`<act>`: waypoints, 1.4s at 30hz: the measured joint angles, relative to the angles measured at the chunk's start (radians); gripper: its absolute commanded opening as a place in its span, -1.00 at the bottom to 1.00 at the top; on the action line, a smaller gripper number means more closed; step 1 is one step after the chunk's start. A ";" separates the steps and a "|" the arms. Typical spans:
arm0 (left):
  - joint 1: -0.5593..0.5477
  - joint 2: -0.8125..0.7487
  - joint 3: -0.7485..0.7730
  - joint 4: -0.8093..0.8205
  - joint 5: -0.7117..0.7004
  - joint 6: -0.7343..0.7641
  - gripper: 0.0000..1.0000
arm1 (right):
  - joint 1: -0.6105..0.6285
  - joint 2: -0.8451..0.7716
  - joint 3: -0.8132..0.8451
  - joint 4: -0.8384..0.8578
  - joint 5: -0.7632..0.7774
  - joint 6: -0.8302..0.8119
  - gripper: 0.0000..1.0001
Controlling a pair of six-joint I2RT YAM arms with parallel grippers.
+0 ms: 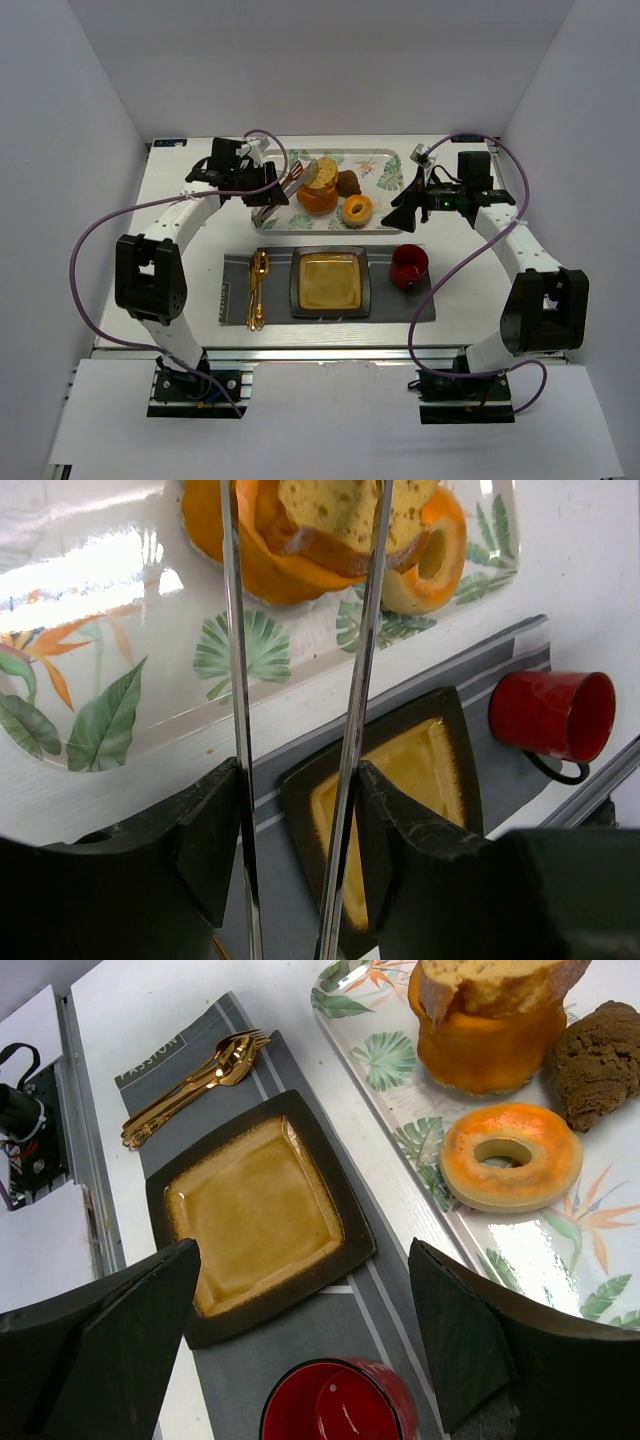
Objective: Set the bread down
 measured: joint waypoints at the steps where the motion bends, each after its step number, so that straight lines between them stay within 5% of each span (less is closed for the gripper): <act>1: 0.000 0.008 0.000 -0.003 0.002 0.004 0.12 | 0.000 0.000 0.000 0.000 0.000 0.000 0.79; 17: -0.003 -0.004 -0.023 -0.019 0.091 0.037 -1.00 | -0.012 0.000 0.000 0.000 0.005 0.006 0.79; 25: -0.002 -0.230 -0.116 -0.011 0.139 -0.010 -1.00 | -0.014 0.000 0.000 -0.003 0.005 0.006 0.79; 31: -0.036 -0.514 -0.398 0.003 0.245 -0.052 -1.00 | -0.014 0.000 0.000 -0.019 0.005 0.005 0.79; 37: -0.172 -0.521 -0.577 -0.023 0.256 -0.074 -1.00 | -0.016 0.000 0.000 -0.036 0.007 -0.003 0.79; 39: -0.204 -0.505 -0.607 -0.027 0.236 -0.077 -0.90 | -0.016 0.000 0.001 -0.041 0.008 -0.005 0.79; 42: -0.239 -0.490 -0.628 -0.029 0.193 -0.076 -0.41 | -0.016 0.000 0.002 -0.045 0.008 -0.006 0.79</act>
